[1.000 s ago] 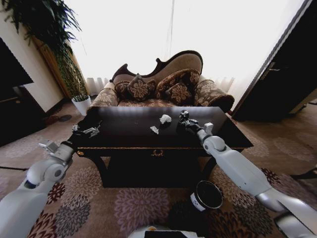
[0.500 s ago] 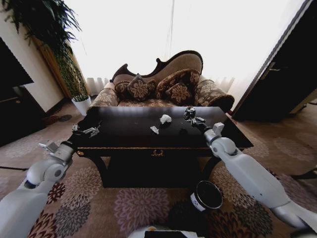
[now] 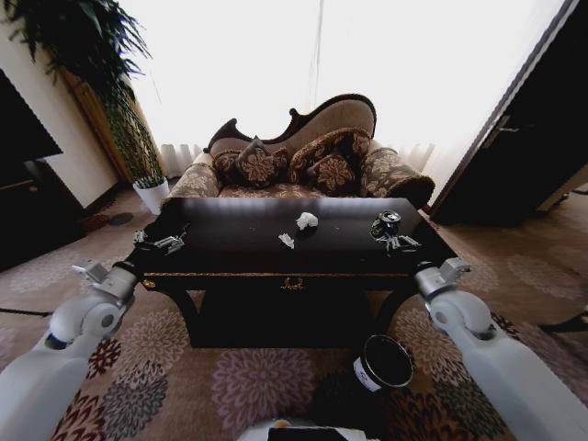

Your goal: Move to the front of the table and place the trash on the table into the trash bin.

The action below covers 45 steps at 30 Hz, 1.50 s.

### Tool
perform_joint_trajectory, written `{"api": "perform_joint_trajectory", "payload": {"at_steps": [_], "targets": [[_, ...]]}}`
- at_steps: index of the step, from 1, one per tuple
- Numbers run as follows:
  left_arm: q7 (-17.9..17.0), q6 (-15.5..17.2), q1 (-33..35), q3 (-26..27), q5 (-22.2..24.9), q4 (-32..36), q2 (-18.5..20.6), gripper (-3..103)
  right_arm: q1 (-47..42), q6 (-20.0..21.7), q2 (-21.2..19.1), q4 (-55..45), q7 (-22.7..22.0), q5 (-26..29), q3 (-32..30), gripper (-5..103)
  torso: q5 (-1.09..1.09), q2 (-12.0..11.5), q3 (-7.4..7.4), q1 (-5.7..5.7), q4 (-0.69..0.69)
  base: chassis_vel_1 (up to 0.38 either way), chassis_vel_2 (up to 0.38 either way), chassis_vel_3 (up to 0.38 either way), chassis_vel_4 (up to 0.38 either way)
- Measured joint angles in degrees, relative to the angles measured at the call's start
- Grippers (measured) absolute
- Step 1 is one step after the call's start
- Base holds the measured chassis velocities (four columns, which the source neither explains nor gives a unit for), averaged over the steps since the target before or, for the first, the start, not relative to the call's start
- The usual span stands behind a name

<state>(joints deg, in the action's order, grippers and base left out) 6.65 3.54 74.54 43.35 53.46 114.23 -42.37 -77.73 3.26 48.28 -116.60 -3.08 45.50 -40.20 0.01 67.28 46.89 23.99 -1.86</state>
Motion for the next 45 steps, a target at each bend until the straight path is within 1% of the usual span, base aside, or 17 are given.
{"api": "perform_joint_trajectory", "payload": {"at_steps": [1,4,6,9,10,15,17,18,21,24,26,31,33,36,37,42,45], "targets": [[0.0,0.0,0.0,0.0,0.0,0.0,0.0,100,0.0,0.0,0.0,0.0,0.0,0.0,0.0,0,0.00,0.0,0.00,0.00,0.00,0.000,0.000,0.000,0.000],[0.0,0.0,0.0,0.0,0.0,0.0,0.0,100,-6.4,-1.8,4.0,-3.3,1.1,-3.4,-5.4,0,0.00,0.0,0.00,0.00,0.00,0.000,0.000,0.000,0.000],[0.0,0.0,0.0,0.0,0.0,0.0,0.0,100,-7.5,-2.4,4.7,-3.7,1.4,-4.4,-6.0,0,0.00,0.0,0.00,0.00,0.00,0.000,0.000,0.000,0.000],[0.0,0.0,0.0,0.0,0.0,0.0,0.0,100,-13.1,-5.1,8.7,-6.2,2.9,-7.5,-8.7,0,0.01,0.0,0.00,0.00,0.00,0.000,0.000,0.000,0.000],[0.0,0.0,0.0,0.0,0.0,0.0,0.0,100,-13.1,-5.1,8.7,-6.2,2.9,-7.5,-8.7,0,0.01,0.0,0.00,0.00,0.00,0.000,0.000,0.000,0.000],[0.0,0.0,0.0,0.0,0.0,0.0,0.0,100,-18.7,-8.6,17.2,-7.1,4.4,-10.7,-9.6,0,-0.02,0.0,0.00,0.00,0.00,0.000,0.000,0.000,0.000],[0.0,0.0,0.0,0.0,0.0,0.0,0.0,100,-19.2,-9.1,18.3,-7.0,4.6,-11.2,-9.6,0,-0.01,0.0,0.00,0.00,0.01,0.000,0.000,0.000,0.000],[0.0,0.0,0.0,0.0,0.0,0.0,0.0,100,-20.5,-10.3,21.0,-6.4,5.3,-12.1,-9.6,0,0.00,0.0,0.00,0.00,0.00,0.000,0.000,0.000,0.000],[0.0,0.0,0.0,0.0,0.0,0.0,0.0,100,-22.9,-12.9,25.2,-4.3,7.0,-13.9,-9.5,0,-0.01,0.0,0.01,0.00,0.00,0.000,0.000,0.000,0.000],[0.0,0.0,0.0,0.0,0.0,0.0,0.0,100,-24.1,-14.8,27.1,-2.1,7.9,-14.3,-9.5,0,0.00,0.0,0.00,0.00,0.00,0.000,0.000,0.000,0.000],[0.0,0.0,0.0,0.0,0.0,0.0,0.0,100,-24.4,-15.6,27.7,-0.8,8.2,-14.5,-9.5,0,0.00,0.0,0.00,0.00,0.00,0.000,0.000,0.000,0.000],[0.0,0.0,0.0,0.0,0.0,0.0,0.0,100,-22.5,-21.0,28.8,11.5,9.3,-16.5,-8.0,0,-0.01,0.0,0.01,0.00,-0.02,0.000,0.000,0.000,0.000],[0.0,0.0,0.0,0.0,0.0,0.0,0.0,100,-21.6,-22.0,28.8,13.5,9.4,-17.0,-7.7,0,-0.01,0.0,0.00,0.00,-0.01,0.000,0.000,0.000,0.000],[0.0,0.0,0.0,0.0,0.0,0.0,0.0,100,-16.1,-26.7,28.8,25.9,11.3,-19.4,-6.1,0,-0.02,0.0,0.01,0.01,0.01,0.000,0.000,0.000,0.000],[0.0,0.0,0.0,0.0,0.0,0.0,0.0,100,-16.1,-26.7,28.8,25.9,11.3,-19.4,-6.1,0,-0.02,0.0,0.01,0.01,0.01,0.000,0.000,0.000,0.000],[0.0,0.0,0.0,0.0,0.0,0.0,0.0,100,-8.8,-29.4,28.3,38.0,12.7,-22.1,-2.7,0,-0.01,0.0,0.01,0.01,0.01,0.000,0.000,0.000,0.000],[0.0,0.0,0.0,0.0,0.0,0.0,0.0,100,-6.2,-29.7,27.8,42.5,12.7,-22.9,-2.0,0,-0.02,0.0,0.01,0.01,0.02,0.000,0.000,0.000,0.000]]}}
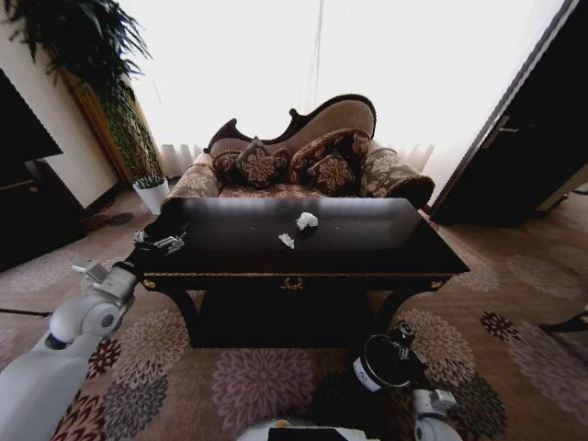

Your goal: Move to the front of the table and place the trash on the table into the trash bin.

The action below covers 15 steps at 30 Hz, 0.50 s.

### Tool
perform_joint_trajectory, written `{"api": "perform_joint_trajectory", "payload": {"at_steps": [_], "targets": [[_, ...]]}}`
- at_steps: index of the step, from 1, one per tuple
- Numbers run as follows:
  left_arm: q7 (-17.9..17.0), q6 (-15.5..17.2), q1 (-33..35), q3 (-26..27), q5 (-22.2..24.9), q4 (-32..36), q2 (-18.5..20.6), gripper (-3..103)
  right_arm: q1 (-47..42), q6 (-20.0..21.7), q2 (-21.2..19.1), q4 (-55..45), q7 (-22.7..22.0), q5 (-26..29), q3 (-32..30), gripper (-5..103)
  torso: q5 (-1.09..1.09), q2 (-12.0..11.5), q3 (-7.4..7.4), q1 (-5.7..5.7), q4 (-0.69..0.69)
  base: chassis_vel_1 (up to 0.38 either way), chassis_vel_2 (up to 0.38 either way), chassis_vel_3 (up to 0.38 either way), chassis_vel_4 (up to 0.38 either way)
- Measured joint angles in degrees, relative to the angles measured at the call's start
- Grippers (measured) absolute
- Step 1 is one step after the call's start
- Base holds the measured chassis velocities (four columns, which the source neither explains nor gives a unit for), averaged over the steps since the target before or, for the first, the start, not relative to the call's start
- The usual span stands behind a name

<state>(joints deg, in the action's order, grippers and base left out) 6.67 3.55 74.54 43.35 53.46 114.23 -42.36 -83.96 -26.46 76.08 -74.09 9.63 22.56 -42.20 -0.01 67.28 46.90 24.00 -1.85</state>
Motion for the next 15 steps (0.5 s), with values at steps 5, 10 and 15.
{"api": "perform_joint_trajectory", "payload": {"at_steps": [5,10,15], "targets": [[0.0,0.0,0.0,0.0,0.0,0.0,0.0,100,2.3,1.0,-1.1,4.9,0.0,2.2,0.7,0,0.01,0.0,0.00,0.00,-0.01,0.000,0.000,0.000,0.000],[0.0,0.0,0.0,0.0,0.0,0.0,0.0,100,5.0,1.7,-2.0,12.0,0.1,3.5,1.2,0,0.02,0.0,0.00,0.00,-0.01,0.000,0.000,0.000,0.000],[0.0,0.0,0.0,0.0,0.0,0.0,0.0,100,10.5,1.9,-2.6,21.4,0.0,3.0,1.4,0,0.01,0.0,0.00,0.00,-0.02,0.000,0.000,0.000,0.000]]}}
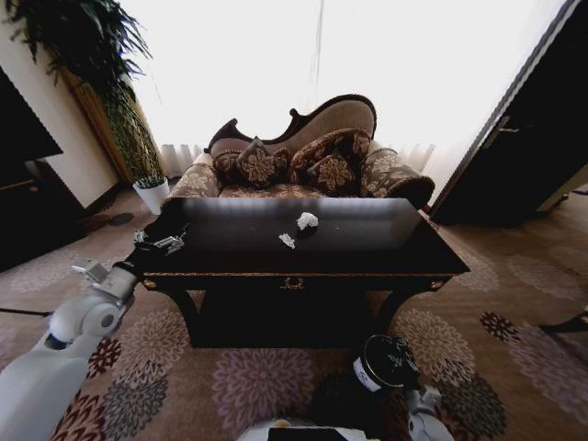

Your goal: Move to the front of the table and place the trash on the table into the trash bin.

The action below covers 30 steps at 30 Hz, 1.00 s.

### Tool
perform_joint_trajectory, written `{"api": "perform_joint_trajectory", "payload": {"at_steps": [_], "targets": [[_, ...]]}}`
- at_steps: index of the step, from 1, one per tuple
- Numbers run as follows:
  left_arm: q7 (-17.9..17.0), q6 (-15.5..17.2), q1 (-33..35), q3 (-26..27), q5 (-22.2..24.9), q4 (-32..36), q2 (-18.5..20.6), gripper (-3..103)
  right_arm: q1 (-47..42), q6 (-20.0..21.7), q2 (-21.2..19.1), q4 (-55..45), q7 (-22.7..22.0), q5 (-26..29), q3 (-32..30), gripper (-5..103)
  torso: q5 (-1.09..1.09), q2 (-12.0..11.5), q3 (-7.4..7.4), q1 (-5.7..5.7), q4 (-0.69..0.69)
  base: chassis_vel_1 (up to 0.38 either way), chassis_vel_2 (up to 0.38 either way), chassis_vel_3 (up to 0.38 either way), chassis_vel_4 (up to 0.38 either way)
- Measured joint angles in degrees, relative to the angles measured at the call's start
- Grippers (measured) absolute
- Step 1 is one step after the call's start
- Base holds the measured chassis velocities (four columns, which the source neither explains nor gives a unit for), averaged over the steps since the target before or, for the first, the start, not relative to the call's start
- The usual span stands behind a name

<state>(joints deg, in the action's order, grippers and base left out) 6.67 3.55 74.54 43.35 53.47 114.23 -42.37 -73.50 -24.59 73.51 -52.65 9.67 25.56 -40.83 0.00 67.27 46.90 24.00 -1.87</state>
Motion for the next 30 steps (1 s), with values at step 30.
{"api": "perform_joint_trajectory", "payload": {"at_steps": [30], "targets": [[0.0,0.0,0.0,0.0,0.0,0.0,0.0,100,13.1,1.2,-1.1,19.4,-1.9,-4.2,-1.0,26,0.00,0.0,0.00,0.00,0.00,0.000,0.000,0.000,0.000]]}}
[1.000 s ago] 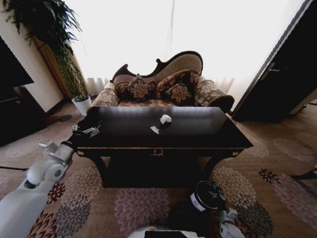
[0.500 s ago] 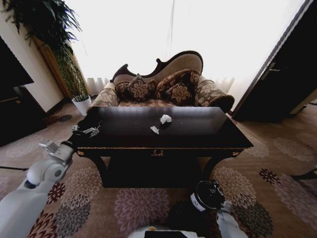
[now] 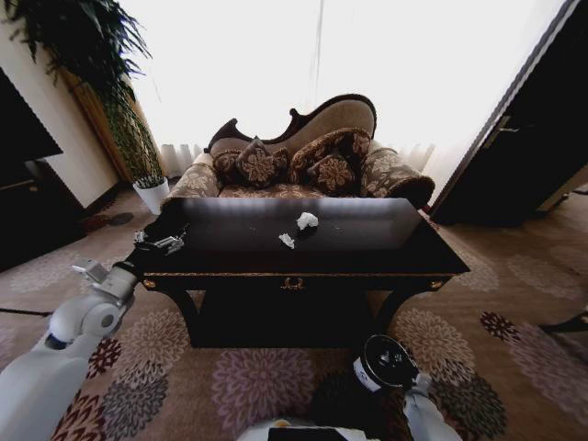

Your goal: Move to the front of the table and place the trash on the table into the trash bin.

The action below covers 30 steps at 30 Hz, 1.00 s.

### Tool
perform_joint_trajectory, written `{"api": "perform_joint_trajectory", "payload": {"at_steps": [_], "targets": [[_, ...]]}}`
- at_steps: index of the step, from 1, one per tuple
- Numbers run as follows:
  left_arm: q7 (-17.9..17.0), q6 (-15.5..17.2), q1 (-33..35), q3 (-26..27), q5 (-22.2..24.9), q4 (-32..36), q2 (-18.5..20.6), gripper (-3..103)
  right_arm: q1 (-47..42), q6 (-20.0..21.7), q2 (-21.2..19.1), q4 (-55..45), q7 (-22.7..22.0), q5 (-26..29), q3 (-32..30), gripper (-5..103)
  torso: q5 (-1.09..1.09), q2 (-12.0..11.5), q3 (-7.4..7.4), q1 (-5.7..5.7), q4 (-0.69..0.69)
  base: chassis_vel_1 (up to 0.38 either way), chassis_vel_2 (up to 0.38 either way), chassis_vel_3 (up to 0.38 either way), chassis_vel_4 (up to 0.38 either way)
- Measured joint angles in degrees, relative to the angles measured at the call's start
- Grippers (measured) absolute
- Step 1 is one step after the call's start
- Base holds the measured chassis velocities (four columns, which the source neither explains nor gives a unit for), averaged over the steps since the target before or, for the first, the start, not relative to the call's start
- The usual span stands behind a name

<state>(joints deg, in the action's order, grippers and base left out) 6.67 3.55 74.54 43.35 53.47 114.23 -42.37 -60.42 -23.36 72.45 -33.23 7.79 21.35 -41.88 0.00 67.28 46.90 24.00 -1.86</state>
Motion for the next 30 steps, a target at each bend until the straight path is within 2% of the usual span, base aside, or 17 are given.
{"api": "perform_joint_trajectory", "payload": {"at_steps": [2,4,8,9,11,14,17,18,19,24,30], "targets": [[0.0,0.0,0.0,0.0,0.0,0.0,0.0,100,-0.3,0.2,0.1,-0.6,-0.1,0.1,0.0,37,0.00,0.0,0.00,0.00,0.00,0.000,0.000,0.000,0.000],[0.0,0.0,0.0,0.0,0.0,0.0,0.0,100,-0.6,0.2,0.1,-1.0,-0.1,0.1,0.0,37,0.00,0.0,0.00,0.00,0.00,0.000,0.000,0.000,0.000],[0.0,0.0,0.0,0.0,0.0,0.0,0.0,100,-1.9,0.7,0.3,-3.6,-0.2,0.8,0.0,59,0.00,0.0,0.00,0.00,0.00,0.000,0.000,0.000,0.000],[0.0,0.0,0.0,0.0,0.0,0.0,0.0,100,-1.9,0.7,0.3,-3.6,-0.2,0.8,0.0,59,0.00,0.0,0.00,0.00,0.00,0.000,0.000,0.000,0.000],[0.0,0.0,0.0,0.0,0.0,0.0,0.0,100,-2.9,1.0,0.5,-5.7,-0.3,1.2,0.0,70,0.00,0.0,0.00,0.00,0.00,0.000,0.000,0.000,0.000],[0.0,0.0,0.0,0.0,0.0,0.0,0.0,100,-3.9,1.1,0.7,-7.2,-0.3,1.2,0.0,75,0.00,0.0,0.00,0.00,0.01,0.000,0.000,0.000,0.000],[0.0,0.0,0.0,0.0,0.0,0.0,0.0,100,-6.9,1.1,1.3,-11.7,-0.6,0.2,0.1,91,0.00,0.0,0.00,0.00,0.01,0.000,0.000,0.000,0.000],[0.0,0.0,0.0,0.0,0.0,0.0,0.0,100,-8.4,1.1,1.5,-13.6,-0.8,0.1,0.1,91,0.00,0.0,0.00,0.00,0.01,0.000,0.000,0.000,0.000],[0.0,0.0,0.0,0.0,0.0,0.0,0.0,100,-9.5,0.8,1.6,-15.1,-0.9,0.1,0.1,95,0.00,0.0,0.00,0.00,0.00,0.000,0.000,0.000,0.000],[0.0,0.0,0.0,0.0,0.0,0.0,0.0,100,-14.9,-2.0,2.2,-20.7,-1.1,-0.5,0.1,100,0.00,0.0,0.00,0.00,0.01,0.000,0.000,0.000,0.000],[0.0,0.0,0.0,0.0,0.0,0.0,0.0,100,-20.8,-2.4,2.7,-26.9,-1.6,0.1,-0.2,100,0.00,0.0,0.00,0.00,-0.02,0.000,0.000,0.000,0.000]]}}
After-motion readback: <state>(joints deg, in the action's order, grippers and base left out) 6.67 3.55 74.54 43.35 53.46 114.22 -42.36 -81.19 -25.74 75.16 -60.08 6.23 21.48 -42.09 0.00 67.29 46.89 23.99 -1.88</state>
